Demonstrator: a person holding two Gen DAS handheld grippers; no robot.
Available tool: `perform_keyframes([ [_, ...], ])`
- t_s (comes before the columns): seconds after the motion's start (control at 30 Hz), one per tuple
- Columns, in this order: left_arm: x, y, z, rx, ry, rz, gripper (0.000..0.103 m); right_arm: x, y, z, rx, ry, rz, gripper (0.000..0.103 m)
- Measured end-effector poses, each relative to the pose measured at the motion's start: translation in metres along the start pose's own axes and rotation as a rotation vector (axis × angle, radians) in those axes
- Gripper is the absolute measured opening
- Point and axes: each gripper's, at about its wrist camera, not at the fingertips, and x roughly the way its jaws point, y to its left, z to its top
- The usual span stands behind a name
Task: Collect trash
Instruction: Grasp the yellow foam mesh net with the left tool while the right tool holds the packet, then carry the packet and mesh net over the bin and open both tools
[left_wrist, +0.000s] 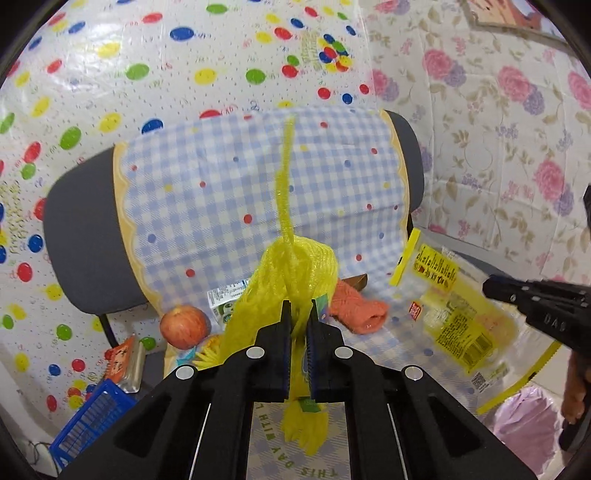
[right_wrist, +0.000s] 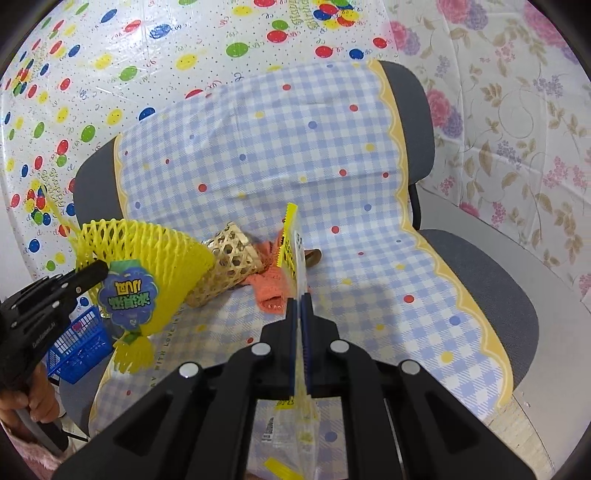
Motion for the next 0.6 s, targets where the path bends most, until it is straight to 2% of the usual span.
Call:
perform_keyframes([
  [0.07, -0.002, -0.009, -0.005, 0.006, 0.006, -0.005, 0.007, -0.006, -0.004, -0.003, 0.001, -0.005, -0.004, 0.003],
  [0.2, 0.004, -0.037, -0.022, 0.039, 0.041, -0.064, 0.008, -0.011, -0.011, -0.011, 0.009, 0.007, -0.021, 0.004],
  [0.33, 0.026, -0.04, -0.036, -0.024, 0.117, -0.133, 0.008, -0.012, -0.02, -0.018, 0.025, 0.022, -0.037, 0.004],
  [0.6, 0.012, -0.057, -0.026, -0.007, 0.085, -0.165, 0.008, -0.034, -0.039, -0.025, 0.059, -0.013, -0.081, 0.004],
])
